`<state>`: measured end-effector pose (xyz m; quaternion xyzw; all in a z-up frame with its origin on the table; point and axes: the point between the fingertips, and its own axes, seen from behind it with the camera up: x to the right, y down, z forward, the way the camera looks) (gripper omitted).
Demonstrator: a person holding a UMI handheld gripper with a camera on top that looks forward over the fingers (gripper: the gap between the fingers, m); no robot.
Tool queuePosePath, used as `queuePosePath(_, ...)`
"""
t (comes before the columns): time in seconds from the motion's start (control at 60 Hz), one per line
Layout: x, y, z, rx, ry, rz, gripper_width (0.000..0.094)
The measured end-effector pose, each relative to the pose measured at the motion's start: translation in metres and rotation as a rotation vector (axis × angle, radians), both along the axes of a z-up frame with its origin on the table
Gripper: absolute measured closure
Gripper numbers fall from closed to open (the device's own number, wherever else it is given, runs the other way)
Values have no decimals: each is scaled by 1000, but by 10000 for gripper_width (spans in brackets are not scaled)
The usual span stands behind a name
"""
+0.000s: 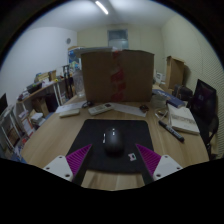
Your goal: Arrange mouse
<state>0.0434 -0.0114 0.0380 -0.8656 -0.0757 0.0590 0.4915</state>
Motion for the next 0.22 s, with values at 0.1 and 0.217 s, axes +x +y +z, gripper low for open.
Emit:
queuePosePath(0.1, 13, -37, 13, 41, 57, 15, 84)
queuePosePath(0.217, 40, -76, 18, 92, 122, -1, 93)
